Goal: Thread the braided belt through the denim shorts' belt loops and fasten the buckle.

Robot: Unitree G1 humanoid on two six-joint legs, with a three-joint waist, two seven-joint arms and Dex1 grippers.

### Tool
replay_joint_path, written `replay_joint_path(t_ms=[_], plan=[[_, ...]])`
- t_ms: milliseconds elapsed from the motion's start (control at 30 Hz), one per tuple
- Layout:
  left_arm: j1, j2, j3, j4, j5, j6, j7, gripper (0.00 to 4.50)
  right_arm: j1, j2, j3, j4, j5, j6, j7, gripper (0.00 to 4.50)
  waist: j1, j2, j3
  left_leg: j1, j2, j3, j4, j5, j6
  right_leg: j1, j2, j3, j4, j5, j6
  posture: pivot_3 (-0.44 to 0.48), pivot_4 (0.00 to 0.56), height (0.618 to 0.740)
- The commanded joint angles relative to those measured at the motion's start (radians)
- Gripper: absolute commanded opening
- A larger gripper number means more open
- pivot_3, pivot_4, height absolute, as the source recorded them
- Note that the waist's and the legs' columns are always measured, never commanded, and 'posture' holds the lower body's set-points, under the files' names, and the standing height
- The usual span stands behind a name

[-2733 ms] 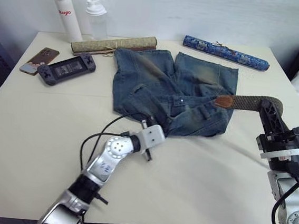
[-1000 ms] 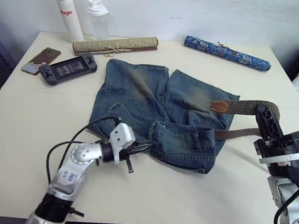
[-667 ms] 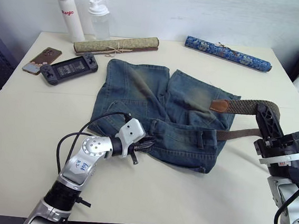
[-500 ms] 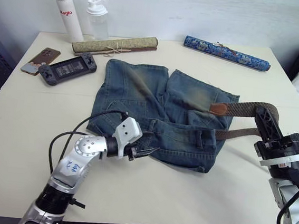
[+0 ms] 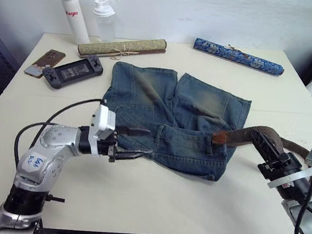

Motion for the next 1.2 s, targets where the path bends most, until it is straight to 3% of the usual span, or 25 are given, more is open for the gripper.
replay_joint_path(t_ms=[33, 367, 733, 1200], plan=[[-0.062, -0.005, 0.007, 0.063, 0.002, -0.037, -0.014, 2.93, 0.008, -0.018, -0.013, -0.016, -0.036, 0.007, -0.011, 0.00, 0.000, 0.000, 0.000, 0.000, 0.000, 0.000, 0.000, 0.000, 0.000, 0.000, 0.000, 0.000, 0.000, 0.000, 0.000, 0.000, 0.150, 0.737], [-0.150, -0.043, -0.029, 0.158, 0.035, -0.071, 0.005, 2.93, 0.026, -0.039, -0.002, -0.013, -0.081, 0.042, -0.023, 0.00, -0.002, 0.000, 0.000, 0.000, 0.001, 0.000, 0.000, 0.000, 0.000, 0.000, 0.000, 0.000, 0.000, 0.000, 0.000, 0.000, 0.150, 0.737], [-0.220, -0.113, -0.109, 0.235, 0.093, -0.150, -0.031, 2.93, -0.042, 0.034, 0.138, 0.037, -0.228, 0.064, -0.058, 0.00, 0.000, -0.001, 0.000, 0.000, 0.000, 0.000, 0.000, 0.000, -0.001, 0.000, 0.002, 0.000, 0.000, 0.000, 0.000, 0.000, 0.150, 0.737], [-0.259, -0.164, -0.198, 0.321, 0.189, -0.270, -0.084, 2.93, -0.143, 0.263, 0.258, 0.159, 0.001, 0.124, -0.292, 0.00, -0.004, -0.001, 0.000, 0.000, 0.001, 0.000, 0.000, 0.000, -0.001, -0.001, 0.002, 0.000, 0.001, 0.000, 0.000, 0.000, 0.150, 0.737]])
